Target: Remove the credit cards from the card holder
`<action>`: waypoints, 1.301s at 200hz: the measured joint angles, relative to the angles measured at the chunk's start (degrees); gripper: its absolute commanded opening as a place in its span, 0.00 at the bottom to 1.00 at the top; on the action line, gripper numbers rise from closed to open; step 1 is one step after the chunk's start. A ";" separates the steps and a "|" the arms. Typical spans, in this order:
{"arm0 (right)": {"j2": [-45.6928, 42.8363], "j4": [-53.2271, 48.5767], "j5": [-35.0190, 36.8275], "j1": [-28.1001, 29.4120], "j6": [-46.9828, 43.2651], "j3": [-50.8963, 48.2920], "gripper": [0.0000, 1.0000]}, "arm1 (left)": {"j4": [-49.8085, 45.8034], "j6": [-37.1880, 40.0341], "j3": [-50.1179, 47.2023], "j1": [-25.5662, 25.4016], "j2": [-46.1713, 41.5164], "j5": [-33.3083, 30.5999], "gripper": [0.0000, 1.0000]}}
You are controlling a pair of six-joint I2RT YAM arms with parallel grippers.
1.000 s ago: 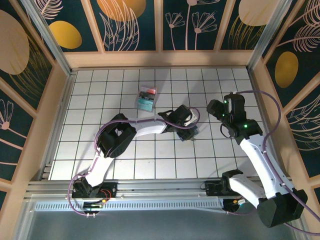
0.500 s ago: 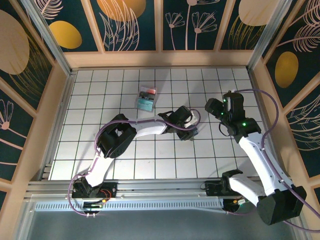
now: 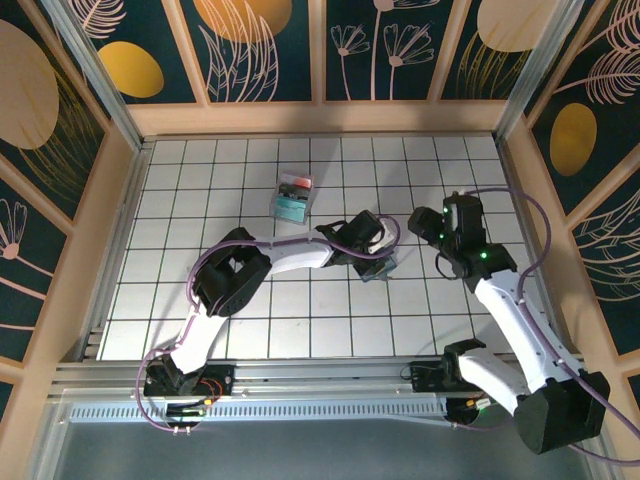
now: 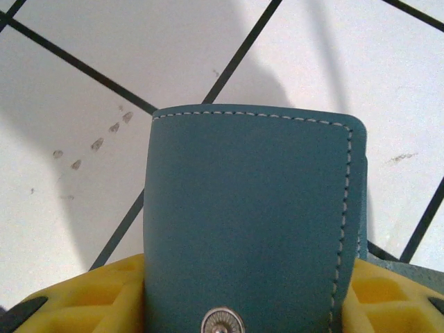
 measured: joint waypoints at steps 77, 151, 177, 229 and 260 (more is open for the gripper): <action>-3.52 8.52 -10.45 -2.27 4.85 -13.22 0.72 | 0.37 -8.94 -5.05 0.26 -9.79 -1.03 0.09; -4.33 20.76 -23.08 -3.74 9.75 -24.68 0.72 | 4.70 -20.02 -8.50 3.82 -12.59 2.34 0.05; -5.25 23.54 -25.07 -5.57 9.33 -24.72 0.73 | 6.27 -24.59 -11.17 5.62 -15.28 5.14 0.05; -10.34 32.98 -32.96 -10.25 9.31 -26.10 0.77 | 15.21 -33.09 -15.54 9.42 -24.04 9.40 0.05; -11.72 39.39 -37.92 -10.40 9.57 -26.80 0.78 | 19.58 -36.54 -17.11 10.01 -26.43 11.52 0.05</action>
